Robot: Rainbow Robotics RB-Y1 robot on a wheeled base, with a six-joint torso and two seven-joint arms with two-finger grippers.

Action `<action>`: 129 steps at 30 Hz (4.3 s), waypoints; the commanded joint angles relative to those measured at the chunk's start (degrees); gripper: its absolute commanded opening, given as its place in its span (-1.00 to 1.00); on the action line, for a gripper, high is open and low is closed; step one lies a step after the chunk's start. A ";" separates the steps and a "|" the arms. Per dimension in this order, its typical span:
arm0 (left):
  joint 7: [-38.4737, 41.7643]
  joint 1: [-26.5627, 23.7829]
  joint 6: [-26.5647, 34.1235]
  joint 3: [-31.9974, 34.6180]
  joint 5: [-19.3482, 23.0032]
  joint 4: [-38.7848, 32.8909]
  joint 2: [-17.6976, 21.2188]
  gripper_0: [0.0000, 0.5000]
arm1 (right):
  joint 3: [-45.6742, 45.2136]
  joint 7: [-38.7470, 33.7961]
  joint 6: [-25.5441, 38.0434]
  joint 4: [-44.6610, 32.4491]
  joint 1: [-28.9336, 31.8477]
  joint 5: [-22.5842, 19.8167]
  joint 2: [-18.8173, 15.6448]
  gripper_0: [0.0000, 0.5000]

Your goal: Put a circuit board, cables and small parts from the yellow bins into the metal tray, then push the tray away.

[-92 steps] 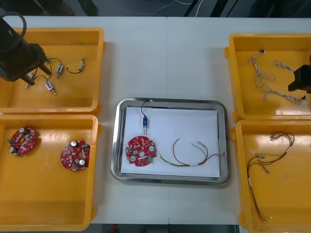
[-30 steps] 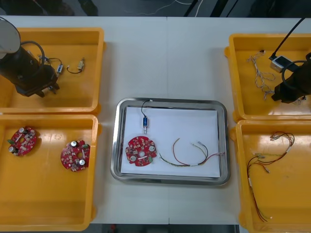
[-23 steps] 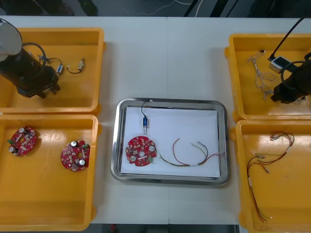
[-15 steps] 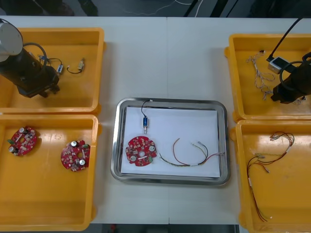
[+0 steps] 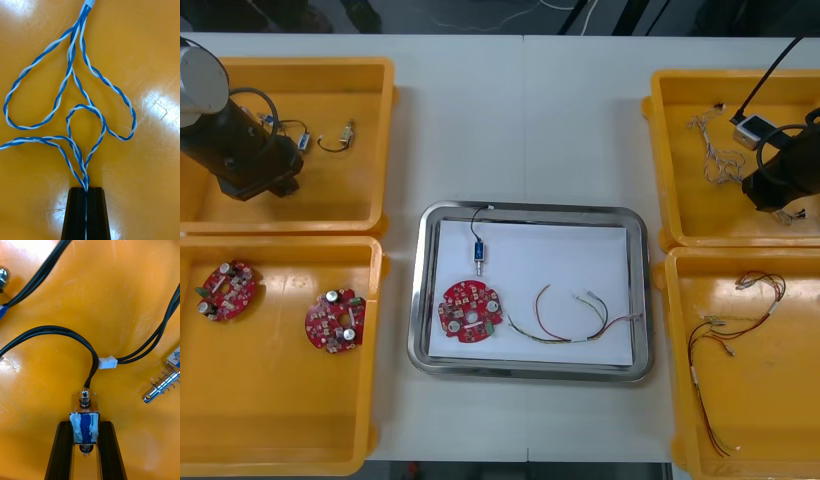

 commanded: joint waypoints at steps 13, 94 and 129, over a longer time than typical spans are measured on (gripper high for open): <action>-1.69 -2.89 0.53 0.32 0.39 -1.25 0.88 -1.00 | -7.89 1.89 9.41 -6.70 0.25 3.35 -1.15 -1.00; 15.27 -2.62 36.39 13.59 -1.19 -50.11 4.39 -1.00 | 10.30 -1.71 42.68 -64.01 7.54 12.41 19.76 -1.00; 15.27 -2.71 35.95 13.68 -0.57 -50.20 4.39 -1.00 | 18.65 -0.22 26.19 -45.38 7.63 22.51 22.66 -1.00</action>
